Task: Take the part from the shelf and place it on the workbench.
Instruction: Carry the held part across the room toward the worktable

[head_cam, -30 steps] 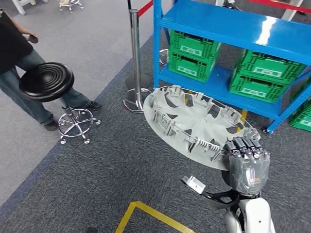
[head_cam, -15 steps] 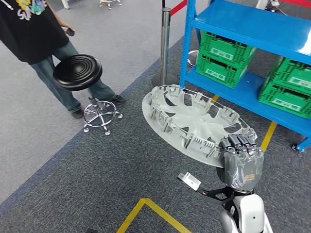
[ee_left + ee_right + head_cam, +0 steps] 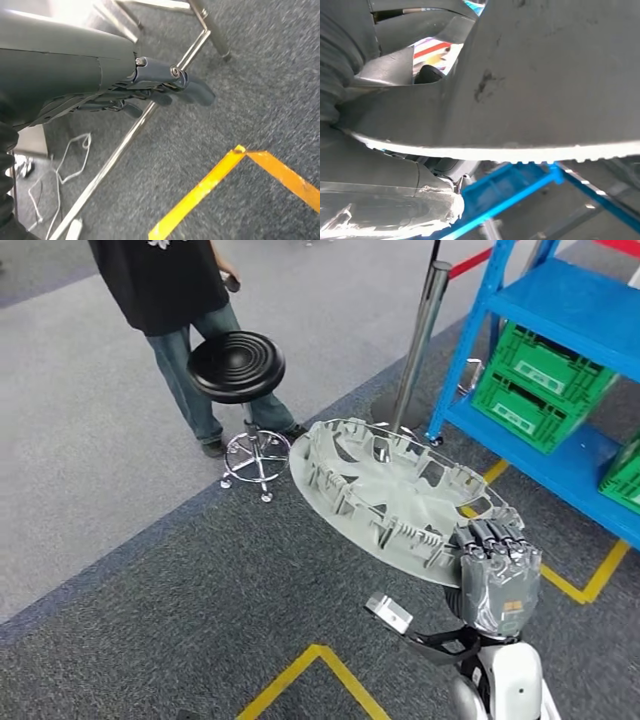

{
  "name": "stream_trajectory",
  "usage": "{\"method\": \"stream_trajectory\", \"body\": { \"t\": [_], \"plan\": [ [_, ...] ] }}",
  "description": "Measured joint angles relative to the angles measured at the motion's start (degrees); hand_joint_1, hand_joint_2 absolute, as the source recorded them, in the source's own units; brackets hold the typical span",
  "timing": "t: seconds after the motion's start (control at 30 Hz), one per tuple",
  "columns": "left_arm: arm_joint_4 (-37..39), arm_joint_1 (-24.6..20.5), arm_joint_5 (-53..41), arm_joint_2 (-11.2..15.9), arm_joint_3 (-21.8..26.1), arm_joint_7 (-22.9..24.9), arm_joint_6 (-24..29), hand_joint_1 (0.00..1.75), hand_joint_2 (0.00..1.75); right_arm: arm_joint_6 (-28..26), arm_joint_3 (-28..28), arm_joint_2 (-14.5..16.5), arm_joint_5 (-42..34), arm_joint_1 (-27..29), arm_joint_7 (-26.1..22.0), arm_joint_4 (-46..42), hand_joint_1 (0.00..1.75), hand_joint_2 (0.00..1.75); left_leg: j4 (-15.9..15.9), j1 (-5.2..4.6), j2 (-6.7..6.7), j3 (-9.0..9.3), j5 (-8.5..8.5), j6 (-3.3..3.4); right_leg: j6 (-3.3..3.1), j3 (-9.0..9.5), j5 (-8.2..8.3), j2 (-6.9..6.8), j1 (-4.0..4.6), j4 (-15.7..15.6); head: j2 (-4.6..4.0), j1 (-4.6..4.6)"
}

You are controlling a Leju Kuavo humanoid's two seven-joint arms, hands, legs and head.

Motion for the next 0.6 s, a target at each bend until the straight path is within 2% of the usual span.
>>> {"method": "stream_trajectory", "body": {
  "t": [0.03, 0.07, 0.1, 0.13, 0.17, 0.2, 0.23, 0.27, 0.3, 0.33, 0.37, 0.4, 0.43, 0.5, 0.53, 0.57, 0.6],
  "plan": [
    [0.0, -0.1, 0.0, -0.1, 0.0, 0.1, -0.2, 0.00, 1.75, 0.0, 0.0, -0.2, -0.1, 0.0, 0.0, 0.0, 1.75, 1.75, 0.0, -0.04, -0.77, 0.01, -0.01, 0.11, 0.04, -2.00, -1.45, 0.51, 0.03, 3.9, 0.00, 0.11],
    [0.0, -0.1, 0.0, -0.1, 0.0, 0.1, -0.3, 0.00, 1.75, 0.0, 0.0, -0.4, -0.2, 0.1, 0.0, 0.0, 1.75, 1.75, 0.0, -0.09, -1.62, 0.05, -0.03, 0.15, 0.07, -3.49, -1.98, 0.65, 0.06, 6.4, 0.00, 0.14],
    [0.0, -0.1, 0.0, -0.2, 0.0, 0.2, -0.4, 0.00, 1.75, 0.0, 0.0, -0.5, -0.3, 0.2, 0.0, 0.0, 1.75, 1.75, 0.0, -0.11, -2.52, 0.13, -0.04, 0.16, 0.07, -4.00, -1.25, 0.67, 0.08, 6.9, 0.00, 0.16],
    [0.0, 0.0, 0.0, -0.2, 0.0, 0.2, -0.5, 0.00, 1.75, 0.0, 0.1, -0.6, -0.4, 0.3, 0.0, 0.0, 1.75, 1.75, 0.1, -0.11, -3.46, 0.25, -0.05, 0.15, 0.04, -3.40, 0.57, 0.84, 0.02, 5.0, 0.00, 0.16],
    [0.0, 0.0, 0.0, -0.2, 0.0, 0.3, -0.6, 0.00, 1.75, 0.0, 0.1, -0.6, -0.4, 0.3, -0.1, 0.0, 1.75, 1.75, 0.1, -0.08, -4.39, 0.37, -0.09, 0.09, 0.01, -1.93, 3.03, 1.45, -0.10, 1.3, 0.00, 0.18],
    [0.0, 0.0, 0.0, -0.2, 0.0, 0.3, -0.8, 0.00, 1.75, 0.0, 0.1, -0.7, -0.5, 0.3, -0.2, -0.1, 1.75, 1.75, 0.2, -0.12, -5.24, 0.41, -0.13, -0.05, -0.02, -0.27, 4.97, 2.81, -0.29, -2.5, 0.00, 0.19],
    [0.0, -0.1, 0.0, -0.2, 0.0, 0.4, -1.0, 0.00, 1.75, 0.0, 0.1, -0.7, -0.5, 0.3, -0.2, -0.2, 1.75, 1.75, 0.5, -0.14, -6.05, 0.26, -0.19, -0.24, -0.06, 1.33, 6.16, 4.14, -0.53, -5.9, 0.00, 0.18],
    [0.0, -0.1, 0.0, -0.3, 0.0, 0.5, -1.2, 0.00, 1.75, 0.0, 0.1, -0.8, -0.5, 0.3, -0.3, -0.3, 1.75, 1.75, 0.7, -0.10, -6.74, -0.04, -0.16, -0.54, -0.11, 2.27, 6.60, 5.17, -0.65, -7.9, 0.00, 0.14],
    [0.0, -0.1, 0.0, -0.3, 0.0, 0.6, -1.4, 0.00, 1.75, 0.0, 0.1, -0.8, -0.6, 0.3, -0.4, -0.4, 1.75, 1.75, 0.9, -0.02, -7.39, -0.41, -0.07, -0.87, -0.24, 2.64, 6.38, 5.64, -0.63, -8.5, 0.00, 0.15],
    [0.0, 0.0, 0.0, -0.3, 0.0, 0.7, -1.7, 0.00, 1.75, 0.0, 0.1, -0.8, -0.6, 0.3, -0.5, -0.5, 1.75, 1.75, 1.0, 0.14, -8.09, -0.74, 0.03, -1.21, -0.41, 2.85, 6.35, 5.16, -0.55, -8.8, 0.00, 0.13],
    [0.0, 0.1, 0.0, -0.3, 0.0, 0.9, -1.8, 0.00, 1.75, 0.0, 0.1, -0.9, -0.7, 0.3, -0.5, -0.5, 1.75, 1.75, 1.1, 0.23, -8.04, -0.96, 0.02, -1.54, -0.66, 2.86, 6.42, 4.46, -0.48, -8.7, 0.00, 0.14],
    [0.1, 0.2, 0.0, -0.3, 0.0, 1.0, -2.0, 0.00, 1.75, 0.0, 0.1, -0.9, -0.7, 0.2, -0.6, -0.5, 1.75, 1.75, 1.7, 0.16, -6.90, -1.27, -0.36, -1.86, -0.98, 2.99, 6.44, 3.73, -0.49, -8.8, 0.00, 0.00],
    [0.1, 0.2, 0.0, -0.3, 0.0, 1.1, -2.3, 0.00, 1.75, 0.0, 0.1, -0.9, -0.8, 0.3, -0.6, -0.6, 1.75, 1.75, 3.1, 0.08, -5.16, -1.96, -1.25, -2.17, -1.29, 3.16, 6.44, 2.92, -0.52, -9.0, 0.00, -0.26],
    [0.1, 0.0, -0.1, -0.3, 0.0, 1.4, -2.8, 0.00, 1.75, 0.0, 0.0, -0.9, -1.0, 0.5, -0.7, -0.8, 1.75, 1.75, 9.2, 0.06, -1.41, -4.99, -4.42, -2.70, -1.80, 3.42, 6.28, 1.17, -0.40, -9.1, 0.00, -0.68],
    [0.1, -0.1, -0.2, -0.3, 0.0, 1.5, -3.1, 0.00, 1.75, 0.0, -0.1, -1.0, -1.1, 0.6, -0.8, -0.8, 1.75, 1.75, 13.0, 0.20, -0.74, -6.94, -5.97, -2.86, -1.94, 3.49, 6.17, 0.24, -0.30, -9.1, 0.00, -0.74],
    [0.1, -0.2, -0.3, -0.2, 0.0, 1.6, -3.3, 0.00, 1.75, 0.0, -0.1, -1.0, -1.1, 0.6, -0.8, -0.9, 1.75, 1.75, 15.9, 0.29, -0.50, -8.44, -6.82, -2.92, -2.00, 3.57, 6.06, -0.65, -0.22, -9.0, 0.00, -0.72],
    [0.1, -0.2, -0.4, -0.2, 0.0, 1.8, -3.4, 0.00, 1.75, 0.0, -0.1, -1.0, -1.1, 0.6, -0.9, -0.9, 1.75, 1.75, 17.1, 0.33, -0.42, -9.05, -6.62, -2.89, -2.03, 3.67, 5.93, -1.47, -0.17, -9.0, 0.00, -0.75]
  ]
}}
